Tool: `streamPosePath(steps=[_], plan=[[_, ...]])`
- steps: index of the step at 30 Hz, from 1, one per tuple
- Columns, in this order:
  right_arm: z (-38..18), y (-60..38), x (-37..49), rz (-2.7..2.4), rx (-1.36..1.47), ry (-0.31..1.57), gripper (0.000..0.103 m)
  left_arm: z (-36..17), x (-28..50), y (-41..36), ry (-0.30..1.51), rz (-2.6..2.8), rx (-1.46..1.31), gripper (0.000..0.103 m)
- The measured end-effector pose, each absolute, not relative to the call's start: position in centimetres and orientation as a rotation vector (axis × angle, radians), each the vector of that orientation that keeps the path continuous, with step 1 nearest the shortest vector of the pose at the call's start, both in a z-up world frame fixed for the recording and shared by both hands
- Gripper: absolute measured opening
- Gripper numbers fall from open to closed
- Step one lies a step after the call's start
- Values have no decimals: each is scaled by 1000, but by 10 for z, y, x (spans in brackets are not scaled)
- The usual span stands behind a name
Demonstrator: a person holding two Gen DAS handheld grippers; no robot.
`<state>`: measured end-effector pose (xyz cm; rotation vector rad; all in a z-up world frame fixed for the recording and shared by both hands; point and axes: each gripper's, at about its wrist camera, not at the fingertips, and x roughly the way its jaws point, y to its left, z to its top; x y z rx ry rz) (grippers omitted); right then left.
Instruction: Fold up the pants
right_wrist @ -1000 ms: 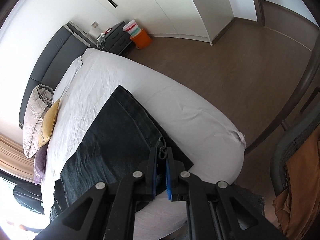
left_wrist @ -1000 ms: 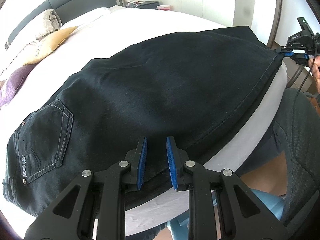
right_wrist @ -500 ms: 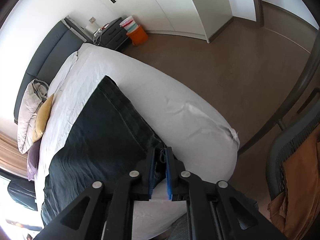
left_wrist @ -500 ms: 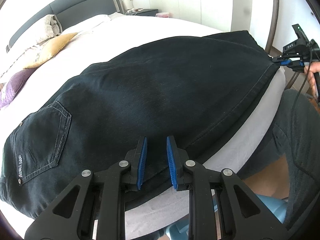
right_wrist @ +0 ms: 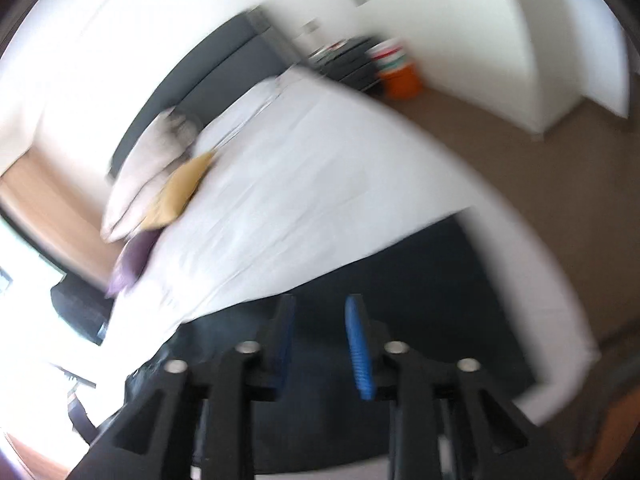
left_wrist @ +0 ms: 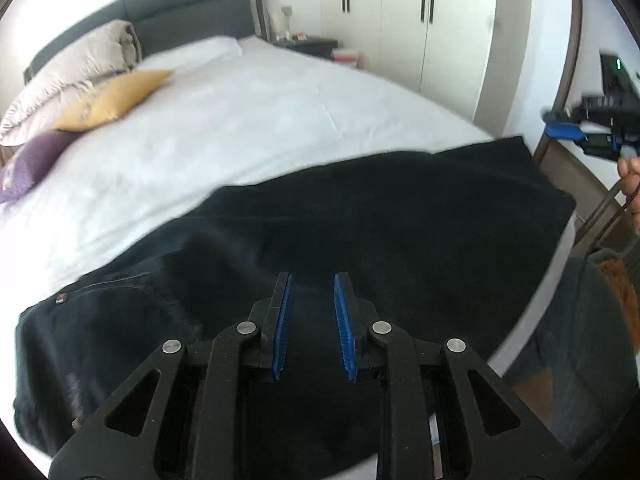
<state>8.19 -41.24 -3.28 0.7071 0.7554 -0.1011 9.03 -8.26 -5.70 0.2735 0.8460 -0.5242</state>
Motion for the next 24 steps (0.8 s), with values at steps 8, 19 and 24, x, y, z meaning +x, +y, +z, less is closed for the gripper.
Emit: streamPosePath(steps=[8, 19, 24], plan=[[-120, -398, 71, -122, 770, 1044, 8, -98, 37, -75, 866, -508, 318, 20], [-73, -399, 58, -190, 658, 1081, 35, -41, 77, -7, 794, -416, 307, 20], [-51, -340, 107, 75, 551, 1012, 54, -47, 151, 77, 870, -184, 282, 20]])
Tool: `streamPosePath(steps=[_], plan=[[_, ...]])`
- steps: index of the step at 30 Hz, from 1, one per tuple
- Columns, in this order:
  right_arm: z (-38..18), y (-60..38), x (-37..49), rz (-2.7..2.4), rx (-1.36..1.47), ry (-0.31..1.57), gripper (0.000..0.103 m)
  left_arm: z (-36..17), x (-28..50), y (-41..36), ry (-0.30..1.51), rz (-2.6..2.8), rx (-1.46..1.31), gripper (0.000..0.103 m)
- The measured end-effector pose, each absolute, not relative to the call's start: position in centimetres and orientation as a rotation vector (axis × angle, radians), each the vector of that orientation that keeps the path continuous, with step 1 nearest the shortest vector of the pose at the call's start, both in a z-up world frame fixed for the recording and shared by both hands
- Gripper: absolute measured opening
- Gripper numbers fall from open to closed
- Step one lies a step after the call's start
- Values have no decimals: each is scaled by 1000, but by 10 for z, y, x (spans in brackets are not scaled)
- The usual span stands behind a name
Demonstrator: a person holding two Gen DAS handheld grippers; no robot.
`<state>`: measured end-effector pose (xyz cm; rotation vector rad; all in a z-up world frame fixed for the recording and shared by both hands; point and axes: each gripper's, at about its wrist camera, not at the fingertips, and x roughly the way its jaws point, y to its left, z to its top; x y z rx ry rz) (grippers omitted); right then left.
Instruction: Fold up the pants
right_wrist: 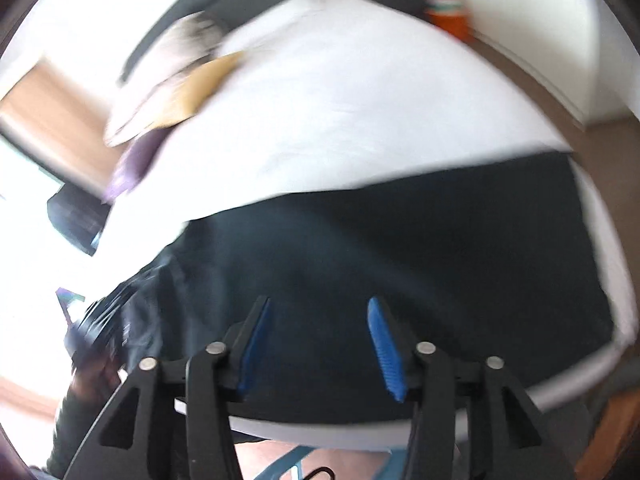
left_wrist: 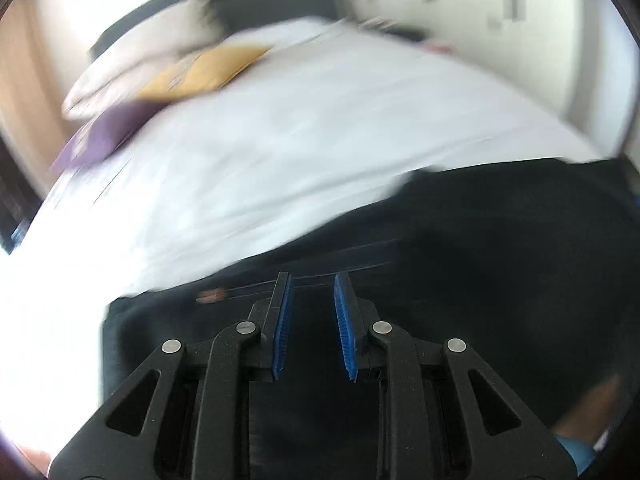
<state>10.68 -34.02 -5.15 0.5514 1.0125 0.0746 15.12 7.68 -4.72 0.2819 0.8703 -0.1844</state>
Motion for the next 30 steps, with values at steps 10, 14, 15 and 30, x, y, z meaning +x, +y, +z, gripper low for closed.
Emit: streamPosePath(steps=[10, 14, 15, 30], plan=[[-107, -339, 97, -29, 519, 1164, 44, -86, 119, 172, 927, -151, 56, 21], [-61, -307, 125, 52, 454, 1102, 46, -56, 118, 173, 878, -152, 19, 21], [-52, -291, 137, 112, 455, 1070, 47, -45, 121, 170, 847, -148, 22, 21], [-142, -138, 338, 468, 603, 1149, 0, -94, 154, 180, 908, -79, 101, 21]])
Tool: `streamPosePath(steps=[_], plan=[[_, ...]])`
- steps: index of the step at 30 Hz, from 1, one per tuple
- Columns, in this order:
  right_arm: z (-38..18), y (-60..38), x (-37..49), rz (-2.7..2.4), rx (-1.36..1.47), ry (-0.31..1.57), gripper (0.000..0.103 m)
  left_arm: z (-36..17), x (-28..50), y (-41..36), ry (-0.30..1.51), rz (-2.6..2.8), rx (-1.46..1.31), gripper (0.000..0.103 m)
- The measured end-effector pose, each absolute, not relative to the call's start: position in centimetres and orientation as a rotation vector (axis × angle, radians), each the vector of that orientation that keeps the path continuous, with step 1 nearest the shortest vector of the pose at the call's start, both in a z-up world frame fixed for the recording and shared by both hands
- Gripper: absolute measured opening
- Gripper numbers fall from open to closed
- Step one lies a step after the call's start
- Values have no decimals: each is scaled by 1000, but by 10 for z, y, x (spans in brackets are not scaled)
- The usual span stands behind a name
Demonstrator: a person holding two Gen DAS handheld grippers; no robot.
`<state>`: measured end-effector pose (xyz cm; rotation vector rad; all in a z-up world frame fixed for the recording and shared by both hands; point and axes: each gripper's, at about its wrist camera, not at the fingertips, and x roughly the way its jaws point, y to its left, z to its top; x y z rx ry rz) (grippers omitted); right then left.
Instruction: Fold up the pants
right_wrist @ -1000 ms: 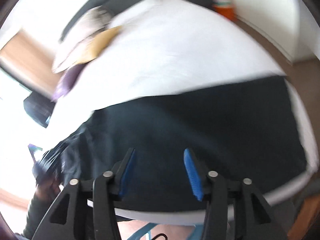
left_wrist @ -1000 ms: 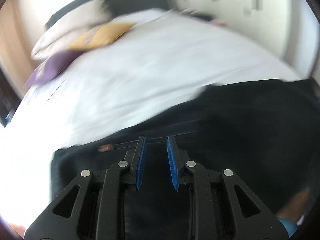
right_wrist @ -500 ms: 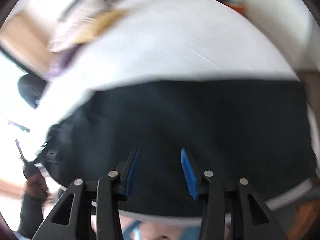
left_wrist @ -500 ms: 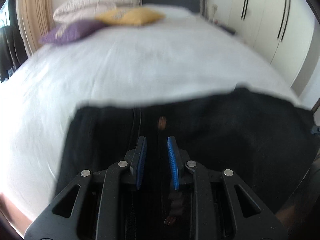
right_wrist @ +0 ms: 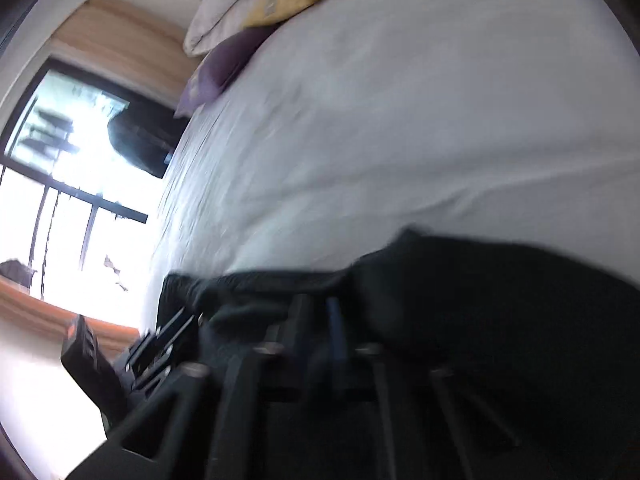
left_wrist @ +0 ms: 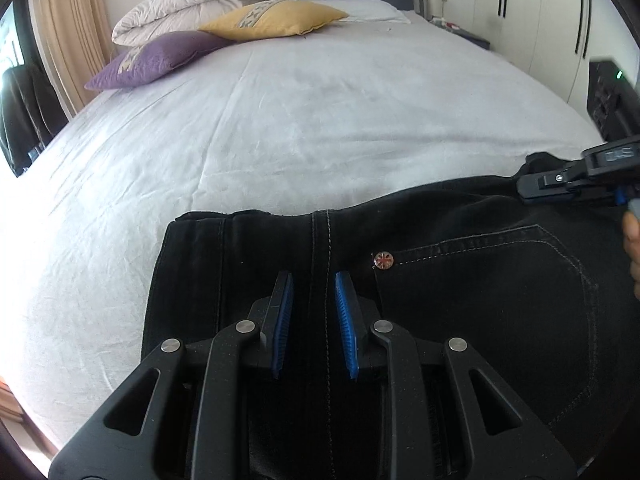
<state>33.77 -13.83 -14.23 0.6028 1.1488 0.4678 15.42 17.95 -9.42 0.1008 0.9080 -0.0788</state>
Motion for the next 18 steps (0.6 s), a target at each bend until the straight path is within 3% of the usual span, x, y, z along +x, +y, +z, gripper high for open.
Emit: streamPosePath(steps=[3, 5, 7, 8, 9, 10, 12, 14, 15, 16, 18], plan=[[-137, -201, 328, 260, 621, 1069, 0, -100, 153, 176, 890, -71, 120, 21], [-125, -226, 311, 209, 637, 1036, 10, -101, 152, 171, 881, -59, 135, 21], [-105, -230, 288, 271, 638, 980, 39, -100, 150, 169, 872, -52, 138, 21], [-93, -230, 267, 322, 653, 936, 47, -99, 149, 169, 871, -50, 137, 21], [-89, -226, 251, 361, 661, 922, 65, -99, 150, 169, 874, -48, 135, 21], [-87, -229, 235, 394, 656, 924, 74, -100, 151, 168, 878, -43, 136, 21], [-102, -235, 207, 380, 608, 980, 74, -100, 154, 165, 885, -31, 145, 21], [-127, -277, 180, 325, 710, 1001, 49, -99, 152, 164, 891, -24, 149, 21], [-133, -303, 167, 300, 794, 993, 26, -99, 154, 163, 893, -22, 153, 21], [-138, -331, 154, 248, 859, 987, 17, -99, 155, 161, 897, -18, 158, 21], [-139, -401, 114, 99, 954, 910, 17, -98, 156, 159, 904, -8, 165, 21]])
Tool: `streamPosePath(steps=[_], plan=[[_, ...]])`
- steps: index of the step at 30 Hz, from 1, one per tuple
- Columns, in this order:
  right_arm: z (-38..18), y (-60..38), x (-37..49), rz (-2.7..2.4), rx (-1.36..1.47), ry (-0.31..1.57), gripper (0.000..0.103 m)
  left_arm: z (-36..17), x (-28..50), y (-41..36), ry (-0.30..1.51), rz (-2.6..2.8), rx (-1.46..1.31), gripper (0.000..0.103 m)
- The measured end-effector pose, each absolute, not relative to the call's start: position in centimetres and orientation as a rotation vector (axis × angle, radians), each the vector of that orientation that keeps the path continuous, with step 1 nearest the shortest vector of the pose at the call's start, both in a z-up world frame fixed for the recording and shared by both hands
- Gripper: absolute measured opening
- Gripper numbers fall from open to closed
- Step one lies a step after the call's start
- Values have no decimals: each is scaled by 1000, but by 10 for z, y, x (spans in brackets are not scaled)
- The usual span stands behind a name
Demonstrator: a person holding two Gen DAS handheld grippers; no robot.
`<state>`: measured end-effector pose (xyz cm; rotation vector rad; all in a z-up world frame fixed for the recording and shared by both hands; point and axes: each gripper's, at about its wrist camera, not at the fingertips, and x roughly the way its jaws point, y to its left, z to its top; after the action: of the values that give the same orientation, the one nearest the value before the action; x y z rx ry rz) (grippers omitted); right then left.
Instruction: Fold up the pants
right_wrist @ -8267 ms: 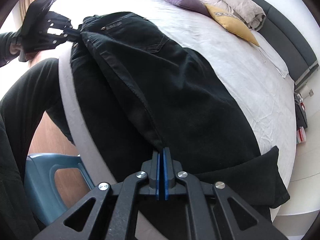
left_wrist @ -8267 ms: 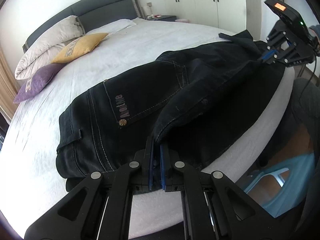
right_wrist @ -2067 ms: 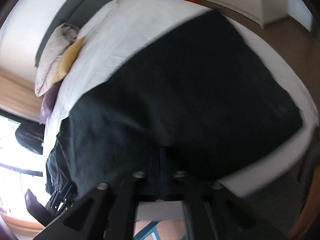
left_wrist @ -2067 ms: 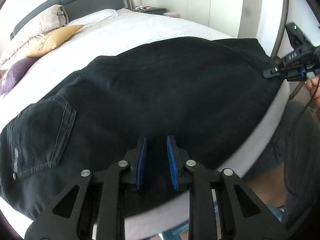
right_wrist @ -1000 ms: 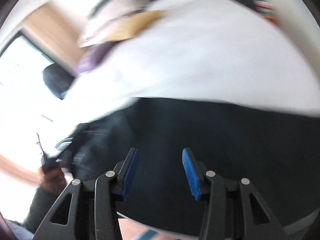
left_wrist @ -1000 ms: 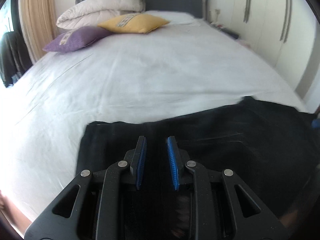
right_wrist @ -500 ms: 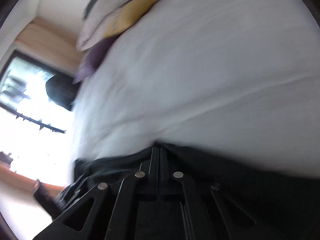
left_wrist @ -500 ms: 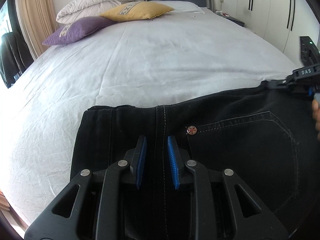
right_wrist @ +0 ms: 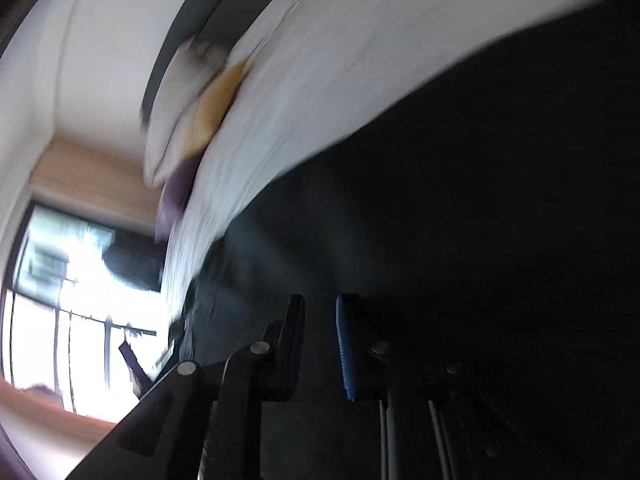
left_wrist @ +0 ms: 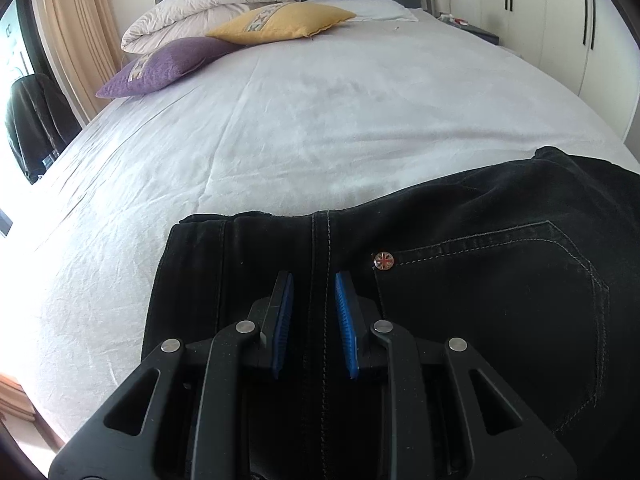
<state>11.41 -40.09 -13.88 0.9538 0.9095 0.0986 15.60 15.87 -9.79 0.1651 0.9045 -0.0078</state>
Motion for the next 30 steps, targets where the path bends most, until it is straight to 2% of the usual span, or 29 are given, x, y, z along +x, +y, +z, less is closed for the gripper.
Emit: streamPosePath(steps=[3, 5, 7, 9, 14, 15, 16, 18, 19, 20, 21, 22, 24, 26, 28, 30], plan=[[-132, -474, 61, -87, 994, 852, 14, -93, 158, 154, 919, 22, 171, 21], [-120, -509, 34, -237, 964, 829, 20, -83, 157, 149, 922, 51, 165, 21], [-98, -528, 17, -256, 963, 726, 56, -63, 147, 136, 872, 57, 158, 21], [-88, -525, 25, -141, 975, 671, 68, -47, 136, 114, 827, 45, 174, 21], [-118, -522, 91, -15, 900, 741, 68, -34, 114, 41, 818, -114, 194, 21], [-132, -535, 98, -53, 930, 743, 60, -40, 112, 29, 836, -138, 206, 21], [-141, -552, 99, -73, 972, 719, 44, -48, 111, 19, 857, -154, 224, 21], [-151, -581, 99, -99, 1048, 655, 31, -68, 112, 6, 912, -164, 250, 21], [-155, -590, 102, -104, 1080, 646, 30, -76, 113, 4, 933, -163, 251, 21], [-154, -601, 99, -131, 1098, 647, 31, -82, 114, 3, 944, -159, 248, 21], [-148, -607, 94, -211, 1067, 673, 48, -84, 114, 3, 944, -156, 243, 21], [-143, -609, 90, -276, 1035, 691, 58, -82, 114, 2, 942, -151, 235, 21], [-123, -601, 64, -161, 1072, 615, 59, -76, 113, -1, 928, -154, 220, 21], [-108, -578, 42, -25, 1049, 569, 64, -69, 109, -8, 902, -169, 218, 21], [-105, -554, 28, 31, 1007, 545, 77, -70, 105, -23, 894, -203, 231, 21], [-117, -530, 27, 102, 1008, 581, 79, -74, 101, -34, 907, -234, 245, 21]])
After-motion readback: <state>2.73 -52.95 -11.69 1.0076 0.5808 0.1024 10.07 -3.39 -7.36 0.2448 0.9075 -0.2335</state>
